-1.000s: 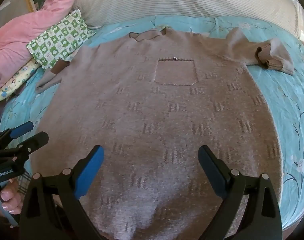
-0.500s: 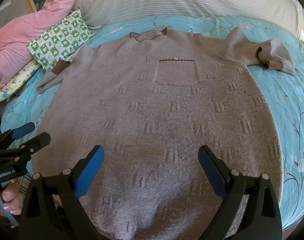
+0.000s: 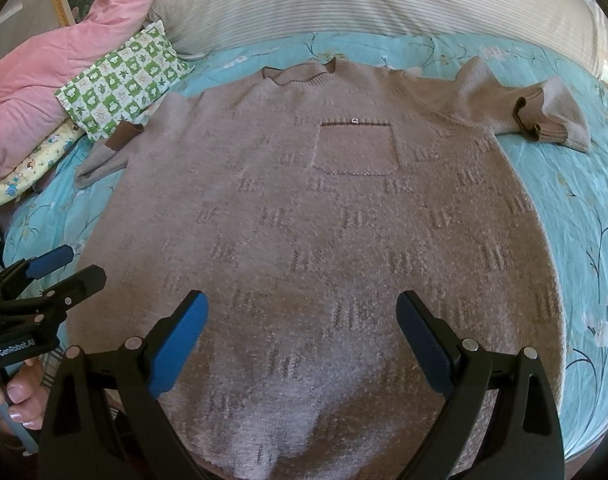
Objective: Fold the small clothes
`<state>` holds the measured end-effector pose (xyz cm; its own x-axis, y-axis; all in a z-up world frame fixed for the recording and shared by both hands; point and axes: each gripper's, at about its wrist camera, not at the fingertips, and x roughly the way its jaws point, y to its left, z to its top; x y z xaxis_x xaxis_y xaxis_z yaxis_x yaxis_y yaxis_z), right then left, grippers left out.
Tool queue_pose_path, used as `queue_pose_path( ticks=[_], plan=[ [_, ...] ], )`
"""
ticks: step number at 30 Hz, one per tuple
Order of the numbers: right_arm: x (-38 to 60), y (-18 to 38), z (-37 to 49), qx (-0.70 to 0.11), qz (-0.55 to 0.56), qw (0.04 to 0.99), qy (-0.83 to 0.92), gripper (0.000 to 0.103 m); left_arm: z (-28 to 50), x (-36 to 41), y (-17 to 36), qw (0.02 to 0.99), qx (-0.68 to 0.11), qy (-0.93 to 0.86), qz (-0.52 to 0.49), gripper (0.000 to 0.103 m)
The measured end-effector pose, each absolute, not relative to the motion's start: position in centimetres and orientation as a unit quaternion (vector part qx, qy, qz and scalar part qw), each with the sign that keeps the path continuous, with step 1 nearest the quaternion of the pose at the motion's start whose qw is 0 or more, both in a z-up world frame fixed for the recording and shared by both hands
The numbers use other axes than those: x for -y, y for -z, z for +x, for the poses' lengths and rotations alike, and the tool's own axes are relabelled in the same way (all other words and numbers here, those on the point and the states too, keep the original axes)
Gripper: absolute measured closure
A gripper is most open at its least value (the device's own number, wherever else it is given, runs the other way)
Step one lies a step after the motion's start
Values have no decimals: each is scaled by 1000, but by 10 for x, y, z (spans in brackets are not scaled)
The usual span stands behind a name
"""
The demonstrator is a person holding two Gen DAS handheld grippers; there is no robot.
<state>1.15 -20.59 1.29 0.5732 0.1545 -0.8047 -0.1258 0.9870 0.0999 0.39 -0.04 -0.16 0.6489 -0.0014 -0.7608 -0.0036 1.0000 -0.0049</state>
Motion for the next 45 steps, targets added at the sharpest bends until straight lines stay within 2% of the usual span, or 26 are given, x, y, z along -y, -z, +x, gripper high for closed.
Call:
queue_pose_path(
  ticks=[17,23,29,38,45],
  plan=[
    [206,-16,13,-460,36,883,-86,8,12,-3,3,907,-421,-4,0,15],
    [208,-14,17,-446,-18,893,-57,8,16,-4,6,908,-418,2,-17,15],
    [218,-13,22,-438,2,897,-61,8,24,-7,7,904,-426,2,-16,14],
    [250,-23,37,-439,7,898,-28,8,50,-18,3,904,-426,-11,-25,12],
    [296,-50,58,-405,15,914,14,8,78,-28,-5,912,-410,-25,-17,12]
  ],
)
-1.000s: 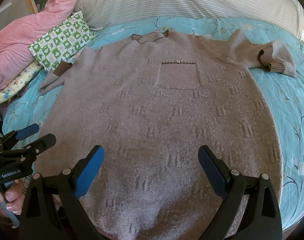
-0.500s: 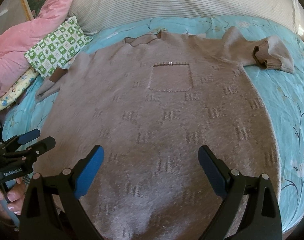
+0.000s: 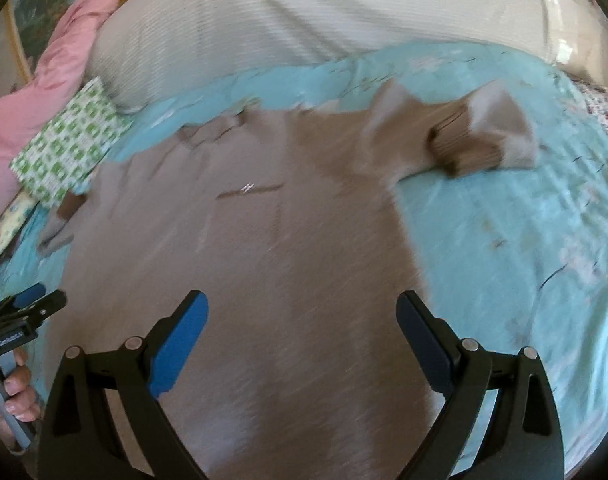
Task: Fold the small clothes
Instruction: 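Grasp the brown sleeve cuff with the right gripper while the left gripper grasps the other cuff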
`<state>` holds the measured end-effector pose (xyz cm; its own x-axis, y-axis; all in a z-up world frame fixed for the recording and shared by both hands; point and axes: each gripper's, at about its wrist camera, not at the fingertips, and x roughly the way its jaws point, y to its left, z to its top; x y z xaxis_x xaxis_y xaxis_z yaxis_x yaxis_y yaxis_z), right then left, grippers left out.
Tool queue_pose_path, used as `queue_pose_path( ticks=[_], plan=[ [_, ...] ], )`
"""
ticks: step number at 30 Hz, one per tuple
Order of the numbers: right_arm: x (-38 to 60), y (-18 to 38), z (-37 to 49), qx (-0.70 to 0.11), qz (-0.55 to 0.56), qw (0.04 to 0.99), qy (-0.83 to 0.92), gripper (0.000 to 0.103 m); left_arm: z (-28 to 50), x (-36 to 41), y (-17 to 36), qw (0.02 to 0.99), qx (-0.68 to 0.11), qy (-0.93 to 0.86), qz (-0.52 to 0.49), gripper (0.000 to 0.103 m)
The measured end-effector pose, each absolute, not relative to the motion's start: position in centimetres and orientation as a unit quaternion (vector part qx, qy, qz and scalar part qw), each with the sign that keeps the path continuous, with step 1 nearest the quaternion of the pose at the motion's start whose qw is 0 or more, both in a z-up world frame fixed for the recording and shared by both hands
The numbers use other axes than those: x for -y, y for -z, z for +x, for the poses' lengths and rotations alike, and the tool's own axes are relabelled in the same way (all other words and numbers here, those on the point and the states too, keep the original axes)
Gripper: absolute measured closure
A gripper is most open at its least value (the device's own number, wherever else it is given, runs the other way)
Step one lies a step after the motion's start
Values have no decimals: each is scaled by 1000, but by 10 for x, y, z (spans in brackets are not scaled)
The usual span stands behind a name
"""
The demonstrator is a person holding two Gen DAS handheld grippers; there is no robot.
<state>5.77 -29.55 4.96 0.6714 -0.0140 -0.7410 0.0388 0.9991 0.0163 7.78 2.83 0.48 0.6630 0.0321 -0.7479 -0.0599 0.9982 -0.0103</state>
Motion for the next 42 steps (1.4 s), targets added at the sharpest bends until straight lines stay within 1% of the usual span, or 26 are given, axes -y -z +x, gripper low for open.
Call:
queue_pose_path(
  ticks=[8,12,13,15,17,18,19,20,21,22,23,28,33,37,42],
  plan=[
    [359,-80,99,-377,15,923,77,8,116,-42,0,893,-445,-32,-58,12],
    [374,-73,128,-385,13,919,85,8,129,-39,4,890,-451,-38,-51,12],
    [377,-72,133,-385,12,919,87,8,131,-38,5,889,-453,-39,-48,12],
    [385,-70,142,-386,11,918,88,14,136,-37,7,889,-454,-41,-45,12],
    [390,-62,155,-394,14,915,92,30,139,-37,9,889,-454,-41,-45,12],
    [395,-59,161,-398,21,913,93,34,141,-37,10,888,-455,-40,-46,12],
    [398,-57,165,-401,25,911,93,45,142,-37,10,888,-456,-40,-46,12],
    [401,-56,167,-405,29,909,93,58,143,-37,11,888,-456,-39,-47,12],
    [403,-55,168,-409,35,907,90,66,143,-36,12,888,-456,-38,-47,12],
    [403,-55,169,-411,38,907,88,86,143,-36,12,888,-456,-36,-47,12],
    [401,-57,167,-411,39,907,87,94,143,-37,12,889,-454,-35,-48,12],
    [363,-73,160,-397,31,917,39,97,137,-42,10,890,-451,-31,-56,12],
    [290,-85,159,-398,55,913,-68,97,126,-56,5,893,-443,-30,-68,12],
    [223,-81,171,-410,80,895,-157,97,117,-72,1,895,-437,-31,-78,12],
    [131,-58,191,-434,78,864,-243,97,107,-90,0,897,-432,-32,-87,12]
  ],
)
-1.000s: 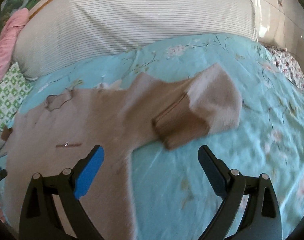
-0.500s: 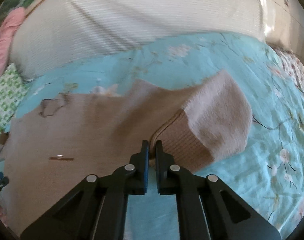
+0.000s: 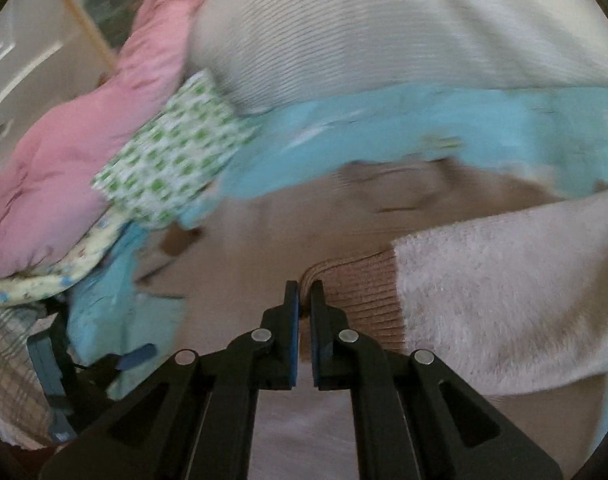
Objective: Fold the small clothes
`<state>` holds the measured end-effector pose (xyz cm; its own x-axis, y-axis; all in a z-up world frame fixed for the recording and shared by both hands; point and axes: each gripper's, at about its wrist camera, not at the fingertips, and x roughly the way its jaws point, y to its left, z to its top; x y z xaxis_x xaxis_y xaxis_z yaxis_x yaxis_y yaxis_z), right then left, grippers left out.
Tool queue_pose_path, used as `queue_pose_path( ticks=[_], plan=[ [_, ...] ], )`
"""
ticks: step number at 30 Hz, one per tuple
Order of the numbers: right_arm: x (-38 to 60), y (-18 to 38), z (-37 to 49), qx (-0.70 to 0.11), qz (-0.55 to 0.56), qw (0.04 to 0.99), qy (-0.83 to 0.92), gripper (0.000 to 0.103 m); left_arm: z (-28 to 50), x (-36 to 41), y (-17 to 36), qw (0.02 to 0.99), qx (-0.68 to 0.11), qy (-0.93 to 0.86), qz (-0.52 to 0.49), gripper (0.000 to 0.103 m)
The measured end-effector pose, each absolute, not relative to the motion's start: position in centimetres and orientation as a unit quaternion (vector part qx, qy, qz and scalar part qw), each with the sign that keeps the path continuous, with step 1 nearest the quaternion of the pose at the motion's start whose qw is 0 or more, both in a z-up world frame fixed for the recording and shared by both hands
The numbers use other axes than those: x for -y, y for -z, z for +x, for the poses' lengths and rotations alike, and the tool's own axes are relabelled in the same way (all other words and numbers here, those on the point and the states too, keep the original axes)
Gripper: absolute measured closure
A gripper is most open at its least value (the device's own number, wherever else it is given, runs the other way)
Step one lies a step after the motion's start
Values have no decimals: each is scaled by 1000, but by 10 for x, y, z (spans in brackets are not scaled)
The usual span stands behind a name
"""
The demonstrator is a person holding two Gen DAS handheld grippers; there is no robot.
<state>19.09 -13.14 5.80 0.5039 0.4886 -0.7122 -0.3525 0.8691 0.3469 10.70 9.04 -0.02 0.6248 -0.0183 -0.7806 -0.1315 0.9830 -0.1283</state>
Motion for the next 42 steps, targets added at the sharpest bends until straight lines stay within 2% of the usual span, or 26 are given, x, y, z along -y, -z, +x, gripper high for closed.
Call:
queue_pose_path(
  ticks=[6,12,13,15,16,17,21,27,28,29,30,31,36,42],
  plan=[
    [56,-21,213,-472,81,824,-304,97,108,-104,5,895,-435,-29,-96,12],
    [43,7,231,-506,112,800,-303,93,130,-103,9,892,-441,-14,-94,12],
    [46,6,230,-505,119,799,-305,90,136,-102,10,892,-443,-11,-92,12],
    [56,1,224,-491,126,807,-303,74,152,-98,13,890,-448,-1,-87,12],
    [65,-2,220,-485,128,813,-297,60,159,-96,14,889,-449,4,-85,12],
    [73,-5,217,-476,131,819,-293,54,168,-94,16,888,-452,10,-82,12],
    [115,-16,201,-454,140,842,-256,54,206,-89,27,878,-472,23,-76,12],
    [194,-19,167,-436,179,865,-172,54,241,-84,40,858,-496,52,-123,13],
    [204,-18,162,-434,187,866,-161,54,243,-80,39,860,-492,58,-123,21],
    [218,-17,155,-432,198,868,-145,54,244,-75,38,862,-487,65,-121,50],
    [225,-18,151,-429,204,870,-134,54,245,-70,37,865,-484,71,-114,64],
    [236,-19,146,-424,211,873,-121,54,245,-65,37,865,-483,77,-108,87],
    [277,-33,131,-400,210,890,-66,54,223,-86,8,897,-424,67,-108,92],
    [322,-29,157,-409,197,891,2,53,216,-102,15,888,-441,72,-109,91]
  ],
)
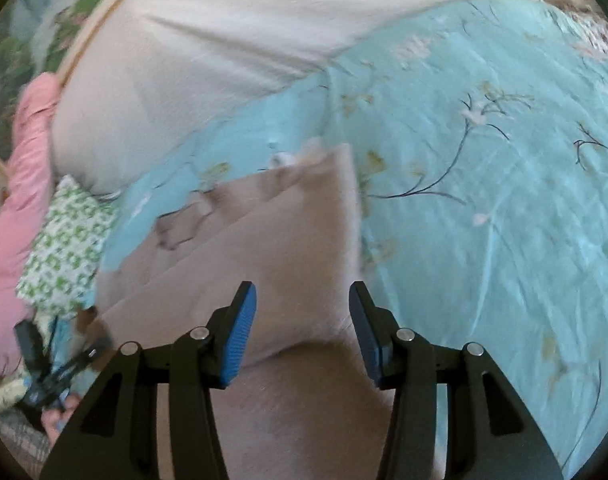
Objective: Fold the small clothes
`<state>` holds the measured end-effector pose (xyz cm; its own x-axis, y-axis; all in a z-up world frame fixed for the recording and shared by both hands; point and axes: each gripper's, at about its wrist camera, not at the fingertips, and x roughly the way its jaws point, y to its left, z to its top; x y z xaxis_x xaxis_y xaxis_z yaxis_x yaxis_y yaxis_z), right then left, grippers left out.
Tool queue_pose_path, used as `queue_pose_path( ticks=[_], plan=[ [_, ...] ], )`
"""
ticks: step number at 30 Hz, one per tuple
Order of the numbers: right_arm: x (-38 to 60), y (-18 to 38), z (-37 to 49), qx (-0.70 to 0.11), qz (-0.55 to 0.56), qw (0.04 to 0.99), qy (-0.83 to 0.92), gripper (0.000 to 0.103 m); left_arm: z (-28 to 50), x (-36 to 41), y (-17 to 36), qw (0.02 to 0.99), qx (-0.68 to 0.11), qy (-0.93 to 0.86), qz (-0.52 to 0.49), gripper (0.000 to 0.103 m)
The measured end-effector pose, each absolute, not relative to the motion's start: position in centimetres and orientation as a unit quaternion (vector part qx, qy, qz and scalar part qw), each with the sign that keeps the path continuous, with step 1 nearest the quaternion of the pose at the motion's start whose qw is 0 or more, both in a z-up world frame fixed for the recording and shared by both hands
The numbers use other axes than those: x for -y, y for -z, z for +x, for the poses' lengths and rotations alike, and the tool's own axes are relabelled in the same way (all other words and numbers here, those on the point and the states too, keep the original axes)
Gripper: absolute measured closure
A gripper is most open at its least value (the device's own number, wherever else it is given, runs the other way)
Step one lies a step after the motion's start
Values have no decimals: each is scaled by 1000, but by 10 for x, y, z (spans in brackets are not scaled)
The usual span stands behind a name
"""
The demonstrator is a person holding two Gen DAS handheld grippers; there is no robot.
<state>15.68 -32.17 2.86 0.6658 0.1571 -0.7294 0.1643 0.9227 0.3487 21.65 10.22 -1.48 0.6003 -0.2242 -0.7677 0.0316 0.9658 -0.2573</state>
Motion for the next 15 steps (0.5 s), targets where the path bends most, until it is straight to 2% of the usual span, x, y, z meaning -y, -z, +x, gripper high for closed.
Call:
queue_pose_path(
  ticks=[7,8,9,10,15],
  plan=[
    [332,3,217,-462,158,873,17,53,218,-94,20,882,-451,81,-105,91],
    [329,5,221,-464,145,874,10,61,217,-94,21,881,-453,82,-107,91],
    [325,4,224,-465,121,877,7,81,219,-94,21,880,-455,81,-109,91],
    [324,1,225,-464,108,879,10,95,220,-92,20,880,-454,82,-109,91],
    [332,-4,228,-456,88,885,32,95,233,-85,22,884,-454,69,-93,91]
  ],
)
